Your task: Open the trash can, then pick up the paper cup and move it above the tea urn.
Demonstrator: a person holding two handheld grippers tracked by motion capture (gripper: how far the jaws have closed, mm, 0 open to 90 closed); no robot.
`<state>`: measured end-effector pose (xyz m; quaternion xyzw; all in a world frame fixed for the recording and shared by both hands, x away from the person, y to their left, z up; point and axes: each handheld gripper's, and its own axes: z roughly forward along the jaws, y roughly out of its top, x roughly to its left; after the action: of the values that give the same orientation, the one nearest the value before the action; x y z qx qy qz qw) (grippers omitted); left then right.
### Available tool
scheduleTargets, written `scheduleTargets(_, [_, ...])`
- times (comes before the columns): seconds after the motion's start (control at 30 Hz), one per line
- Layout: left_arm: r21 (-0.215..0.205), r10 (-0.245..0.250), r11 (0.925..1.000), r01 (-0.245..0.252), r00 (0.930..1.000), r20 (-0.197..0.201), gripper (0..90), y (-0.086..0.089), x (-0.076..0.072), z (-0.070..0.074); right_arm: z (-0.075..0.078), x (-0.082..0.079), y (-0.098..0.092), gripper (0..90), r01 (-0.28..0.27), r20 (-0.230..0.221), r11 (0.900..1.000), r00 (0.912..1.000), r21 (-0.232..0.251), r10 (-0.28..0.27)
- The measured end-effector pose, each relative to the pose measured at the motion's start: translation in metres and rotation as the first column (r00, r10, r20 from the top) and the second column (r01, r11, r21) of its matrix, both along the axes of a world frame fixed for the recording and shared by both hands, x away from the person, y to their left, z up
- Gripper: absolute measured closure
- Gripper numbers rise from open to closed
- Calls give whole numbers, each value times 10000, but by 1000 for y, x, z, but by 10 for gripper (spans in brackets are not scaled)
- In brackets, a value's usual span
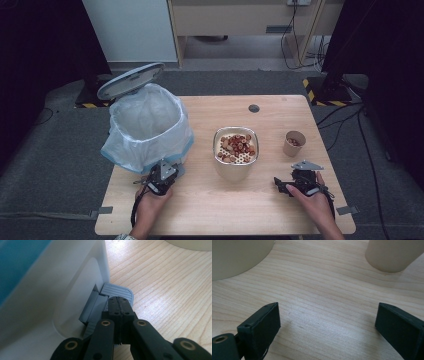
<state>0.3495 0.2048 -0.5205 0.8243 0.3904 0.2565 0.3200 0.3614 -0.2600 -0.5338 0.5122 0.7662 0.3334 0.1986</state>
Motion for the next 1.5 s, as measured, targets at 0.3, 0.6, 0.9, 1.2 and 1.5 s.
scheduleTargets(0.3, [-10, 1, 10000, -1, 10000, -3, 895, 0, 0, 0, 7, 0, -6, 89, 843, 402, 9959, 9957, -333, -830])
scheduleTargets(0.6, [-8, 17, 10000, -17, 10000, 4, 895, 0, 0, 0, 15, -2, -13, 103, 1633, 707, 9866, 9842, -68, -1624])
scheduleTargets(0.9, [45, 18, 10000, -18, 10000, 11, 895, 0, 0, 0, 21, -3, -15, 104, 1877, 792, 9822, 9792, -70, -1866])
scheduleTargets(1.2, [56, 16, 10000, -16, 10000, 13, 895, 0, 0, 0, 43, 9, -19, 82, 2174, 1090, 9761, 9703, -13, -2160])
scheduleTargets(1.5, [47, 14, 10000, -14, 10000, 18, 895, 0, -1, 0, 71, 30, -23, 61, 2263, 1390, 9740, 9647, -35, -2237])
